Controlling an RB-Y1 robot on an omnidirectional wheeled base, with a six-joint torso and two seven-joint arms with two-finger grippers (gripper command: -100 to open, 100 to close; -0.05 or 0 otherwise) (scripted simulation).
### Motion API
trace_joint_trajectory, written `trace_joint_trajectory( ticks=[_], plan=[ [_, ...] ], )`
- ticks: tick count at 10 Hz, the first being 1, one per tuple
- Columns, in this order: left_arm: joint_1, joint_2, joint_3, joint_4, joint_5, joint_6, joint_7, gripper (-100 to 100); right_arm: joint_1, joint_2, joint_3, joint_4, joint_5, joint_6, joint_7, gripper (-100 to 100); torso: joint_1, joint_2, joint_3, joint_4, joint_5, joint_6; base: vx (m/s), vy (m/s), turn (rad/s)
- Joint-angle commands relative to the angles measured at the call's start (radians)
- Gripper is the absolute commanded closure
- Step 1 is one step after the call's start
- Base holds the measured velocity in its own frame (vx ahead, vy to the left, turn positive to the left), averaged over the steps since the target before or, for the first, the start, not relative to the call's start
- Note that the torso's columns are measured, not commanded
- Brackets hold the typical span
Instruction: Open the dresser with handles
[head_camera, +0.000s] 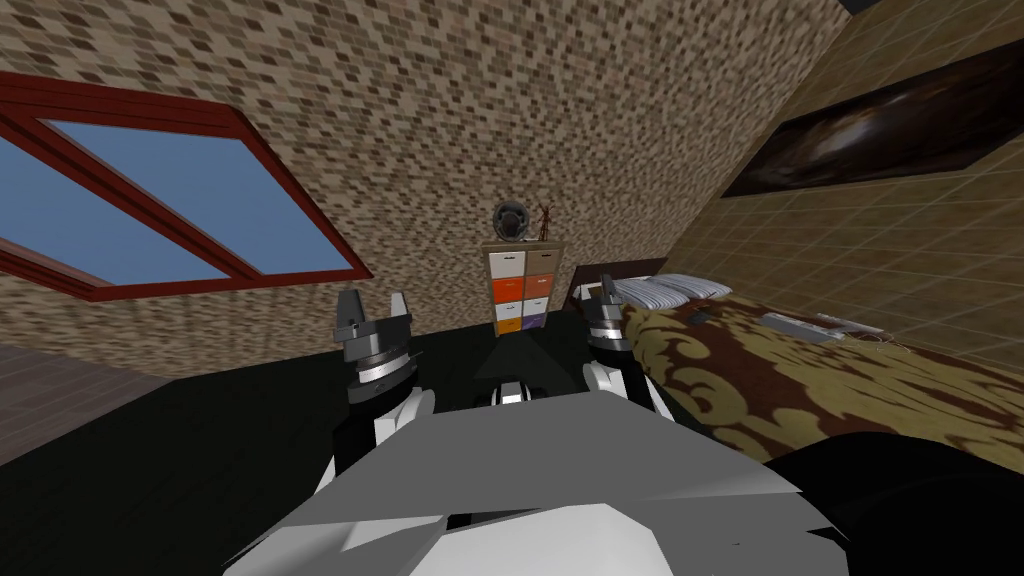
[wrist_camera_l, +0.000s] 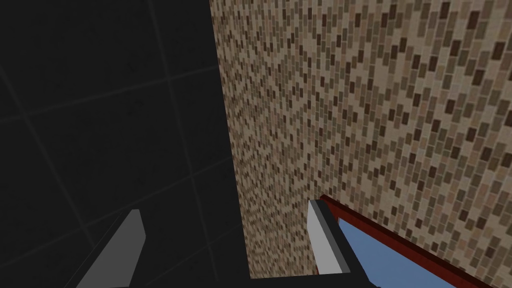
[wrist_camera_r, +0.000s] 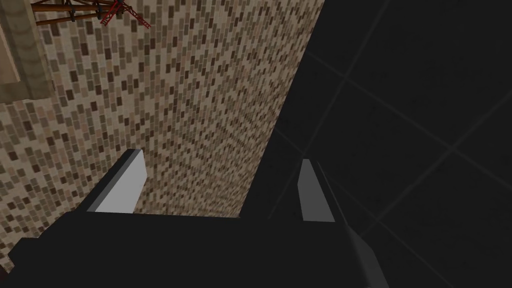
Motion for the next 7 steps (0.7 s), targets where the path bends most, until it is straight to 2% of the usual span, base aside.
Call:
trace_joint_trajectory(
  ticks=[1, 7],
  plan=[
    [0.0, 0.0, 0.0, 0.0, 0.0, 0.0, 0.0, 0, -0.01, -0.049, -0.009, 0.014, 0.038, 0.008, 0.037, -100, 0.001, 0.033, -0.07, 0.033, 0.0, 0.0, 0.047, 0.036, 0.016],
    [0.0, 0.0, 0.0, 0.0, 0.0, 0.0, 0.0, 0, -0.048, -0.138, -0.042, 0.059, 0.185, 0.035, 0.176, -100, 0.001, 0.047, -0.094, 0.047, 0.0, 0.0, 0.067, 0.057, 0.021]
  ],
)
